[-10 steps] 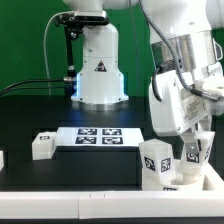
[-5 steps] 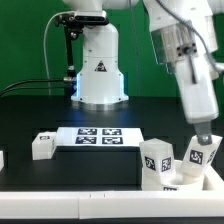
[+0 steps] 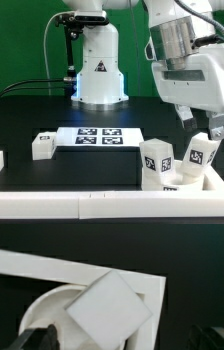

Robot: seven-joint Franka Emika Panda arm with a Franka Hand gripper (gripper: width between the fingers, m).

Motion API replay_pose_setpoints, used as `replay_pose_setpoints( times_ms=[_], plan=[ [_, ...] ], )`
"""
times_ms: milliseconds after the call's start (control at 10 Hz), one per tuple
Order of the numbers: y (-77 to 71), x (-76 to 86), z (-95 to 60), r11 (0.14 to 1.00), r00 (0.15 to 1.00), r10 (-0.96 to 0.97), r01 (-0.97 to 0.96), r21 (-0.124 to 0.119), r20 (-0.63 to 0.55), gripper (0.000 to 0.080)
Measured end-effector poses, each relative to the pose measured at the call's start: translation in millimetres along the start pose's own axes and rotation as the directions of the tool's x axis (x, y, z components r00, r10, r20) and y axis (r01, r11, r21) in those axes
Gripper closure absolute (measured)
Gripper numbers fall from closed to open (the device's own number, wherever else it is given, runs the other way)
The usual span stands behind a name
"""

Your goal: Assemble stool

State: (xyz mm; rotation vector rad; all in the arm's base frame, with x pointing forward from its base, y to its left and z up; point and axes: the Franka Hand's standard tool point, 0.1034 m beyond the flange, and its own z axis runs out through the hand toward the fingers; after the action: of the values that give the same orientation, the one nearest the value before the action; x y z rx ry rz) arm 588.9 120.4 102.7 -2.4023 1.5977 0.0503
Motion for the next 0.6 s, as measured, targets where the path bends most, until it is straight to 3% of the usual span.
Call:
replay_pose_setpoints(
  times_ms=[100, 200, 600],
  plan=[
    [-0.8, 0.7, -1.4, 0.975, 0.975, -0.222, 0.222, -0.024, -0.008, 0.0151],
    [-2.6, -0.9, -2.0, 0.898, 0.899, -0.437, 0.436, -0.057, -0.005, 0.0151],
    [-1.4, 2.5, -1.7, 0.787, 0.788, -0.616, 0.613, -0.067, -0.018, 0.0151]
  ],
)
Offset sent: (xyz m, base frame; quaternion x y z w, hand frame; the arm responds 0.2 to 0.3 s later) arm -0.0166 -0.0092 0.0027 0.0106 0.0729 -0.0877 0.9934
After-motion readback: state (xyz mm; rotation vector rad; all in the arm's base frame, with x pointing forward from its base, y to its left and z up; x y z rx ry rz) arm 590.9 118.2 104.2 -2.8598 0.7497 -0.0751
